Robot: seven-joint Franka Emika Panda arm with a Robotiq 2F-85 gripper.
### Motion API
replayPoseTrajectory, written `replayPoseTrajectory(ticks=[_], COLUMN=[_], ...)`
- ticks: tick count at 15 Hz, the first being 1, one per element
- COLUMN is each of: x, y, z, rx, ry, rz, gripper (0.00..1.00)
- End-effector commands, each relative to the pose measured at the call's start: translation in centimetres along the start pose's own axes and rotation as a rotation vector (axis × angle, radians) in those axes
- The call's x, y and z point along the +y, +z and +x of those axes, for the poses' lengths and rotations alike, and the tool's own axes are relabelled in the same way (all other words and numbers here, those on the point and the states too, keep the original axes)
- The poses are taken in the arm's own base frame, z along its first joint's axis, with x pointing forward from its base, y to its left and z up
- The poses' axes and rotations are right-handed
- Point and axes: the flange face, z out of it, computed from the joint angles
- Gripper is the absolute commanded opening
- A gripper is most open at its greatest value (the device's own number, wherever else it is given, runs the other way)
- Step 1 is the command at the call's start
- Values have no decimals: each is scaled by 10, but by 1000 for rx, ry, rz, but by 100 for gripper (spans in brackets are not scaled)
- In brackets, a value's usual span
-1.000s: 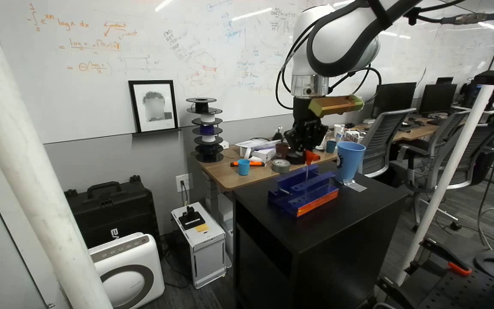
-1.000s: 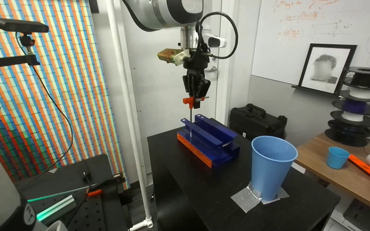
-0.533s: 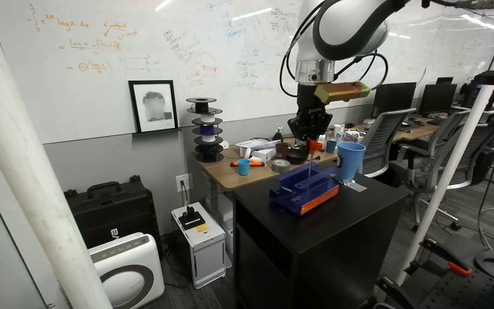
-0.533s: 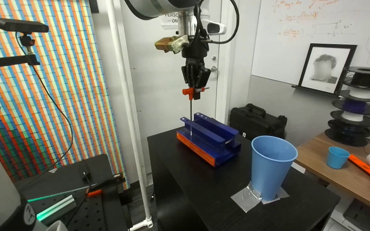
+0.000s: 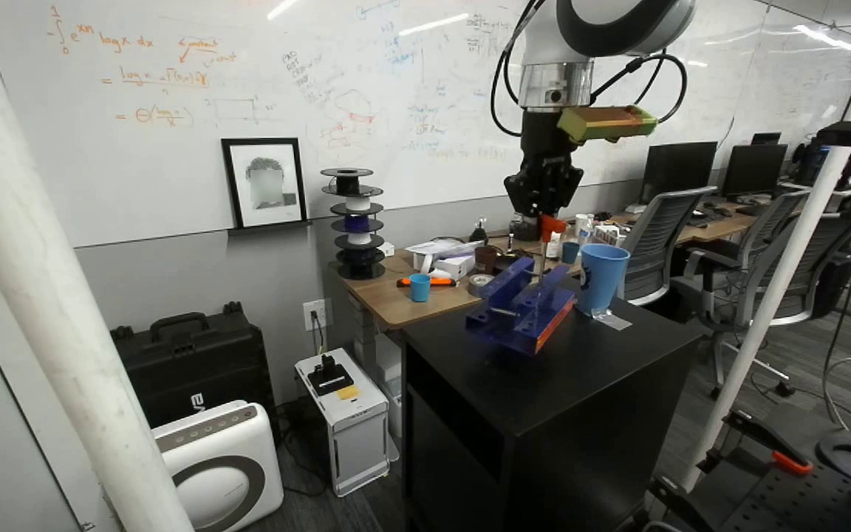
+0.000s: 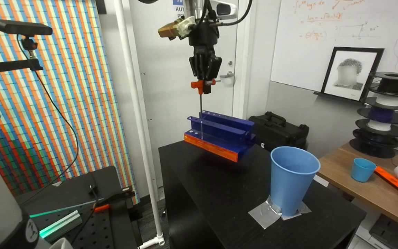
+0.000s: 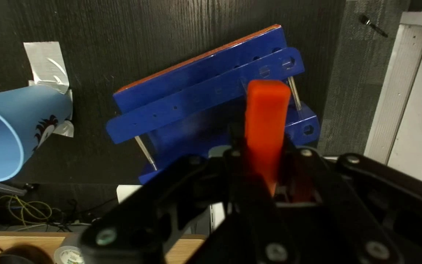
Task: Put the red object on the blue rack in the cup
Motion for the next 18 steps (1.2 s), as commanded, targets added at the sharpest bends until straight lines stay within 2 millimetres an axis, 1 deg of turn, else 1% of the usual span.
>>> replayPoseTrajectory(ticks=[1, 7, 8, 10, 12, 16, 18], x=[15, 51, 55, 61, 65, 70, 76], y=[-13, 7, 8, -3, -22, -76, -103], z=[-4, -1, -1, -2, -5, -17, -24], rx=[-12, -74, -76, -54, -6, 99, 158], ry=[2, 61, 71, 86, 99, 106, 134], rz=[37, 82, 86, 81, 58, 36, 22], gripper=[10, 10, 10, 10, 10, 10, 10])
